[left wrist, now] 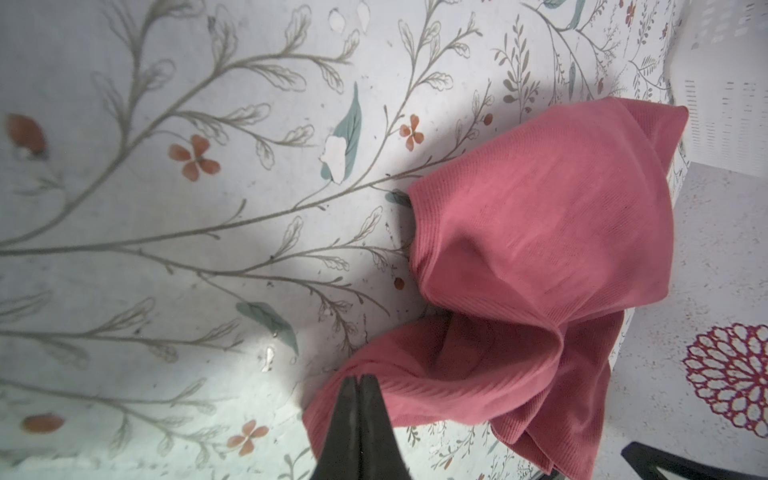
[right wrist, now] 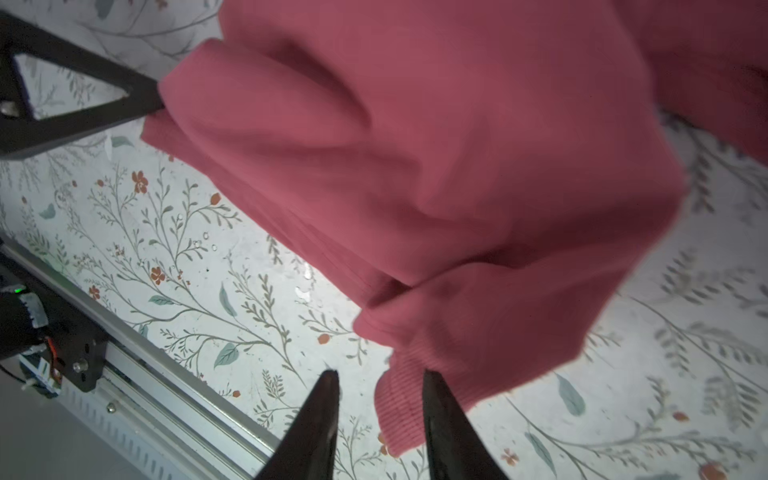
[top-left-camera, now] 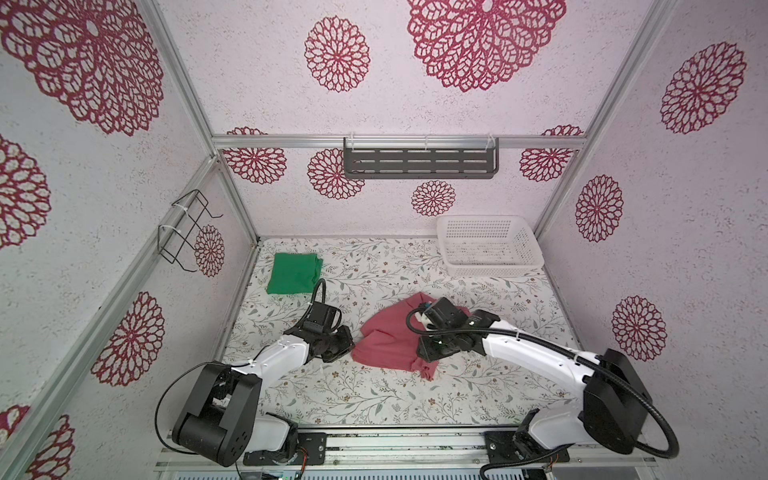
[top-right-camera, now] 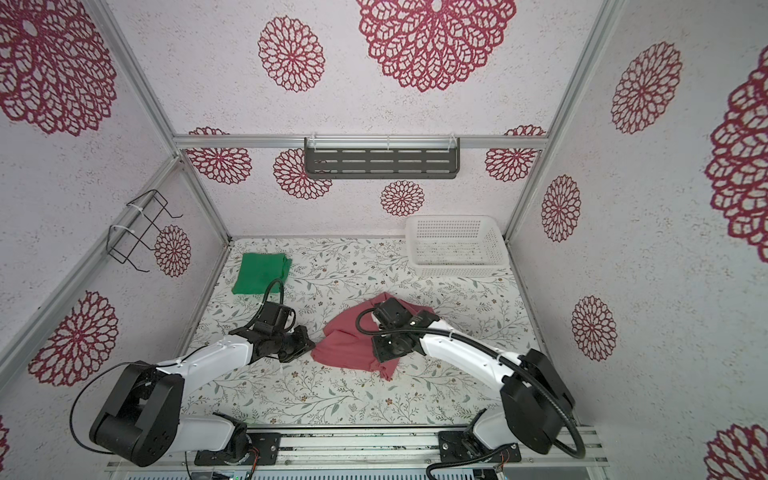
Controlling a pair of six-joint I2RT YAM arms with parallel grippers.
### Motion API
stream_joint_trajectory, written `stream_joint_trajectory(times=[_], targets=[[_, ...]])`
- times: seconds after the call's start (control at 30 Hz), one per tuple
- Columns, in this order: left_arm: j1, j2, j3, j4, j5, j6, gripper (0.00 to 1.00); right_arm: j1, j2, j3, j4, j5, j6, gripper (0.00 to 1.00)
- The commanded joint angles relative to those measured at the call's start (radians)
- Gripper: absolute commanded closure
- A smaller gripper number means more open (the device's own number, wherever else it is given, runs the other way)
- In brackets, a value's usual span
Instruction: Fold and stack the tank tops
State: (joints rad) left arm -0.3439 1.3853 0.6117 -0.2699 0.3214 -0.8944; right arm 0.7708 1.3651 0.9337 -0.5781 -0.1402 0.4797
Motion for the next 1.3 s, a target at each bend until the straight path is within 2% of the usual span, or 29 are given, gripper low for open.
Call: stream_joint_trajectory(times=[0.0, 0.23, 0.47, 0.73, 0.87, 1.17, 1.27], targets=[[0.011, 0.011, -0.005, 0.028, 0.004, 0.000, 1.00, -0.077, -0.105, -0.118, 0.001, -0.045, 0.089, 0.65], [0.014, 0.036, 0.004, 0.029, 0.008, 0.014, 1.00, -0.107, -0.276, -0.361, 0.110, -0.109, 0.263, 0.72], [0.013, 0.038, -0.004, 0.031, -0.001, 0.022, 1.00, -0.129, -0.365, -0.453, 0.075, 0.030, 0.302, 0.78], [0.014, 0.040, -0.015, 0.041, -0.004, 0.028, 1.00, -0.117, -0.155, -0.365, 0.209, 0.042, 0.222, 0.80], [0.014, 0.044, -0.024, 0.059, 0.006, 0.022, 1.00, -0.105, -0.084, -0.275, 0.284, -0.005, 0.187, 0.83], [0.021, 0.058, -0.045, 0.098, 0.014, 0.012, 1.00, 0.031, 0.212, -0.043, 0.370, -0.082, 0.137, 0.85], [0.025, 0.062, -0.051, 0.108, 0.018, 0.010, 1.00, 0.047, 0.208, -0.005, 0.320, -0.050, 0.112, 0.87]])
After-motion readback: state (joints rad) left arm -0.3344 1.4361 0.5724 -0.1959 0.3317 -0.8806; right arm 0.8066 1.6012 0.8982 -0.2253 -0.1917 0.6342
